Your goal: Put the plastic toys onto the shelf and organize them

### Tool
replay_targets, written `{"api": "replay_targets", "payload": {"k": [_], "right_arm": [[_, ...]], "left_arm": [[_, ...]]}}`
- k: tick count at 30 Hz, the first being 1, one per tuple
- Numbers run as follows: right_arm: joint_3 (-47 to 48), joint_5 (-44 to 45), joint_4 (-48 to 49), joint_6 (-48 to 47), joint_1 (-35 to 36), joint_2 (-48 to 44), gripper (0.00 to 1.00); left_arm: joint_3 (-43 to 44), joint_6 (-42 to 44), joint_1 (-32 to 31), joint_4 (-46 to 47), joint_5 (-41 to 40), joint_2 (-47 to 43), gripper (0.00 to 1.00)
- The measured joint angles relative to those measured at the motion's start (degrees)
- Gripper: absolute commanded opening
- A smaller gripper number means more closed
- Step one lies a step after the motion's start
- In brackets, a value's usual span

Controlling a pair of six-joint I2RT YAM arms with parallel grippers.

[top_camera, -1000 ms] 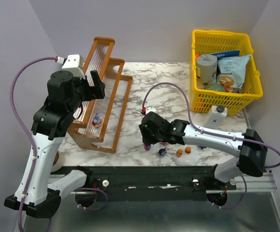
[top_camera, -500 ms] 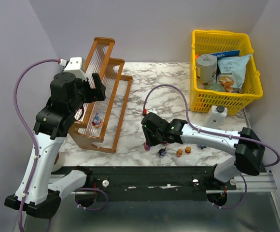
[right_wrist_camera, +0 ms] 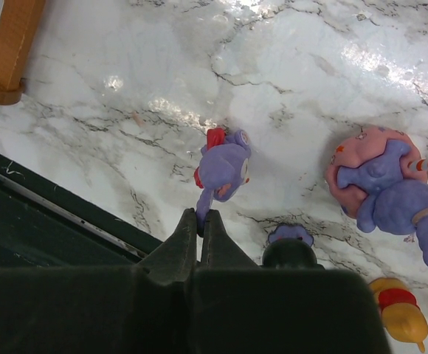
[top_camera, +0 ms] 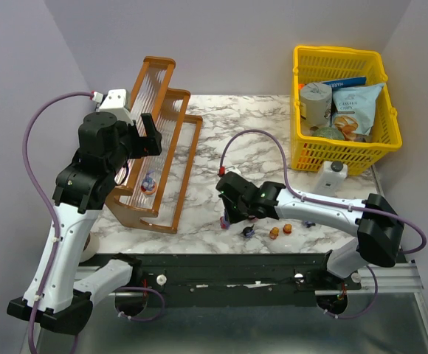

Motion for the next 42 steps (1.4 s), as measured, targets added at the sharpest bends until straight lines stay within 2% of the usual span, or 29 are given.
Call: {"api": "replay_targets", "payload": {"k": [7, 15, 22, 27, 42], "right_arm": [[4.0, 0.0, -1.9, 0.0, -0.6, 0.0, 0.01], [23.8, -1.4, -4.1, 1.6, -3.5, 2.4, 0.01], [40.2, -4.1, -6.2, 1.8, -4.7, 12.0, 0.01], [47.8, -5.9, -8.3, 1.9, -4.6, 17.6, 0.01], [56.5, -4.7, -7.5, 2.3, -3.8, 24.3, 0.01]], "left_arm": [[-0.1, 0.0, 0.0, 0.0, 0.0, -0.1, 0.99], [-0.1, 0.0, 0.0, 0.0, -0.1, -0.1, 0.99], [-0.1, 0.0, 0.0, 0.0, -0.7, -0.1, 0.99], [0.0, 0.1, 0.0, 0.0, -1.5, -0.1, 0.99], [0.3, 0.1, 0.0, -0.2, -2.9, -0.4, 0.99]]}}
